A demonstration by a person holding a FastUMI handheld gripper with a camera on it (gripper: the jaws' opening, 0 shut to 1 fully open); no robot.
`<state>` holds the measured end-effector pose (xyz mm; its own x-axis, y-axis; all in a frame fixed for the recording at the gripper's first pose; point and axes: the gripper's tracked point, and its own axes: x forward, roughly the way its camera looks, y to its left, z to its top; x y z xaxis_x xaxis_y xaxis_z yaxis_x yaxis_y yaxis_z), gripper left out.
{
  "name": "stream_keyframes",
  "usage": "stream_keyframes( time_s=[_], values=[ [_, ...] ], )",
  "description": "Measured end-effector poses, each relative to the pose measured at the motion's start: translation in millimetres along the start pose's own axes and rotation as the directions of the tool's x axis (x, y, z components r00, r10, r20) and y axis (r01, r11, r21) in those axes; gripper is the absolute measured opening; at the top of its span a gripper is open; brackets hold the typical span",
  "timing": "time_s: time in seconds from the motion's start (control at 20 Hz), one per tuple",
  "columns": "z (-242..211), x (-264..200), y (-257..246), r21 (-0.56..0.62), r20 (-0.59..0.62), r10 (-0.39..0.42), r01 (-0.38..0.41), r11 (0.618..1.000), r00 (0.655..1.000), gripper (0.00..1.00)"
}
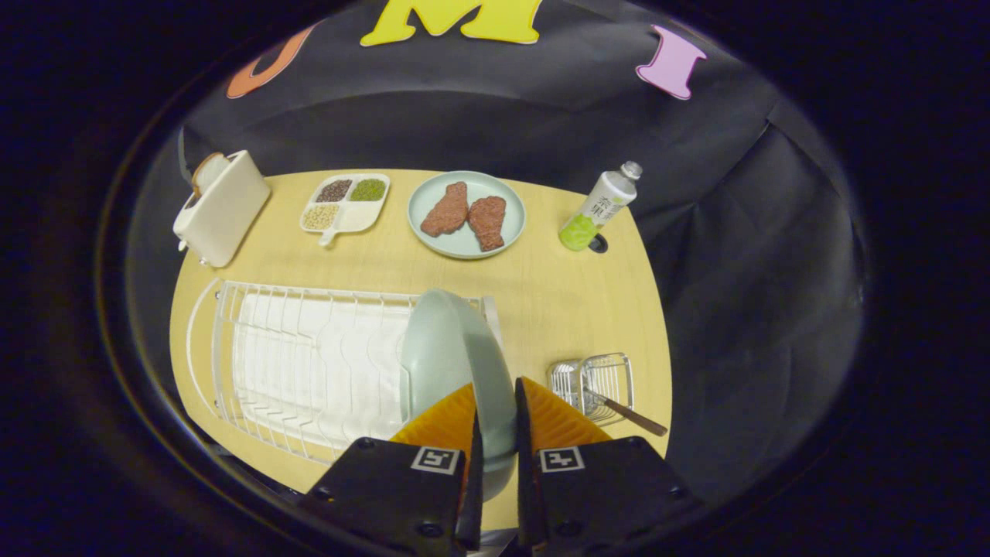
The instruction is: Take the plate from the dish rack, then take the spoon from the basket and place it into the plate.
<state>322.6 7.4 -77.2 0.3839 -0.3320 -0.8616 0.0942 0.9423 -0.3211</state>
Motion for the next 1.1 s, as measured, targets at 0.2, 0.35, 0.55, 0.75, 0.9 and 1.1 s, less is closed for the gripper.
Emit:
stream_keyframes(
  time_s=[0.2,0.35,0.55,0.75,0.9,1.1],
  values=[
    [-0.5,-5.6,2.0,0.026,0.032,-0.048,0.047,0.999,0.998,0.24],
    [0.0,-11.7,5.5,0.056,0.062,-0.082,0.078,0.995,0.995,0.24],
    [13.5,-31.3,-11.1,0.064,0.166,-0.197,0.189,0.98,0.966,0.23],
    [0.0,-42.2,-7.4,0.069,0.188,-0.118,0.107,0.992,0.975,0.23],
    [-24.2,-48.1,-1.5,0.08,0.2,0.02,-0.037,0.996,0.98,0.23],
    [-65.5,-55.9,-2.4,0.062,0.243,0.146,-0.165,0.984,0.959,0.23]
  ],
)
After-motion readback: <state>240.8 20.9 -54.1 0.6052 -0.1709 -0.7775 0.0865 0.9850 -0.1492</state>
